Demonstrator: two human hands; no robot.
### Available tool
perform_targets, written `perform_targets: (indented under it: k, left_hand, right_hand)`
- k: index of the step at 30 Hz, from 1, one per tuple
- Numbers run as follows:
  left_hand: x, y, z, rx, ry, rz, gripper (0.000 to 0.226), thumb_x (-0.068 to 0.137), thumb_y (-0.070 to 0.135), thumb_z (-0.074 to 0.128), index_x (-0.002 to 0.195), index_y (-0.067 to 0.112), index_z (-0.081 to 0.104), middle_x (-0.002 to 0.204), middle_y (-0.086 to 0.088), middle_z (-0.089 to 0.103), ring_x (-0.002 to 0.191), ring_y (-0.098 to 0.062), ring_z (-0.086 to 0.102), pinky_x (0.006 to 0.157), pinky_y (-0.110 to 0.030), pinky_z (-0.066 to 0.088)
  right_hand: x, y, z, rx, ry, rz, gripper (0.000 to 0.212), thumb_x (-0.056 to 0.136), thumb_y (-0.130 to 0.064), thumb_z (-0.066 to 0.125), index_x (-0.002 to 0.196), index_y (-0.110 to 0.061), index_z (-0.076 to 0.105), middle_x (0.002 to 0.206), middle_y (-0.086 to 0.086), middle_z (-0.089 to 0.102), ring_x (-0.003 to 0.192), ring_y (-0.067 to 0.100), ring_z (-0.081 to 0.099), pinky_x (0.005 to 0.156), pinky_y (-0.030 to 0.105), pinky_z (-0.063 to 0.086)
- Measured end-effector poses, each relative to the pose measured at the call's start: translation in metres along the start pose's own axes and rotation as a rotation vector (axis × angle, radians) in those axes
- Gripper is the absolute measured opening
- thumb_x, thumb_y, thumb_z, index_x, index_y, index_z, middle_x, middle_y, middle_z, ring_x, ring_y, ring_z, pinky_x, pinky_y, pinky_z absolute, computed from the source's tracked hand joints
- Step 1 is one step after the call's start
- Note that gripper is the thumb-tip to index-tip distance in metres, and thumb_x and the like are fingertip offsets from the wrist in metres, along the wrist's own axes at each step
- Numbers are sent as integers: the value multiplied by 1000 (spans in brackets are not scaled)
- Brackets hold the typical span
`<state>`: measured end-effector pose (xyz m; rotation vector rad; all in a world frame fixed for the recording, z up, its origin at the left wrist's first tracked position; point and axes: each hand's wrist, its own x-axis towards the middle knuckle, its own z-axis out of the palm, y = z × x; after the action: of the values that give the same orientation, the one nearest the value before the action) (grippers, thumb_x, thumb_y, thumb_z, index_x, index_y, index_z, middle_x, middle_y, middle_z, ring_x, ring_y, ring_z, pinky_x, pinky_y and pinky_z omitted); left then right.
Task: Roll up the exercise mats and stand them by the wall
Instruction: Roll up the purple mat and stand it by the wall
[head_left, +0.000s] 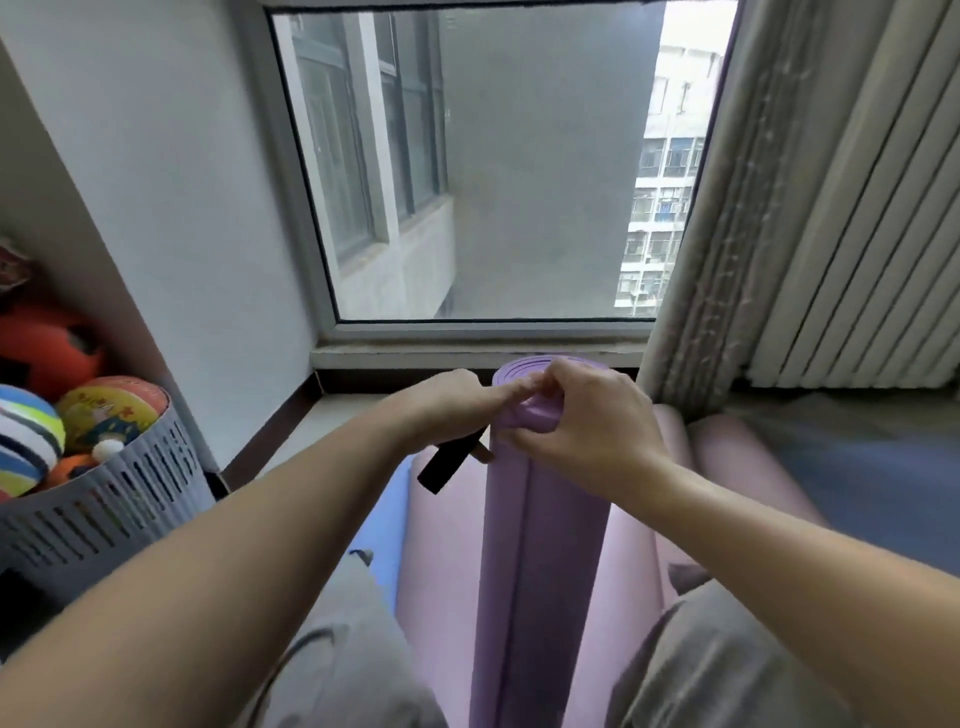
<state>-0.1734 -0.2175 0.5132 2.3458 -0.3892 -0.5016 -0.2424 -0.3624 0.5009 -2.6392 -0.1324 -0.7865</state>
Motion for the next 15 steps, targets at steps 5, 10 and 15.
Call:
perform_targets:
  k: [5, 10, 15]
  left_hand:
    - [-17, -5, 20, 53, -147, 16, 64, 83, 74, 44, 74, 16, 67, 62, 7, 69, 74, -16, 73, 82, -29, 54]
    - [-31, -26, 17, -23, -165, -11, 59, 86, 67, 44, 66, 16, 65, 64, 2, 70, 80, -22, 73, 85, -32, 53]
    - [-54, -56, 1, 0, -216, -63, 78, 79, 72, 41, 92, 1, 70, 95, -17, 72, 83, -16, 73, 89, -35, 55]
  right_hand:
    - [-34, -6, -5, 18, -162, 117, 41, 64, -60, 71, 80, -27, 52, 70, -16, 53, 73, 9, 50, 71, 26, 33]
    - [-35, -27, -4, -20, -303, 89, 41, 62, -62, 66, 76, -26, 49, 63, -16, 49, 64, 6, 43, 72, 26, 27]
    - [-21, -52, 2, -20, -571, -50, 47, 65, -60, 69, 76, -15, 65, 75, 3, 66, 66, 16, 55, 61, 31, 39]
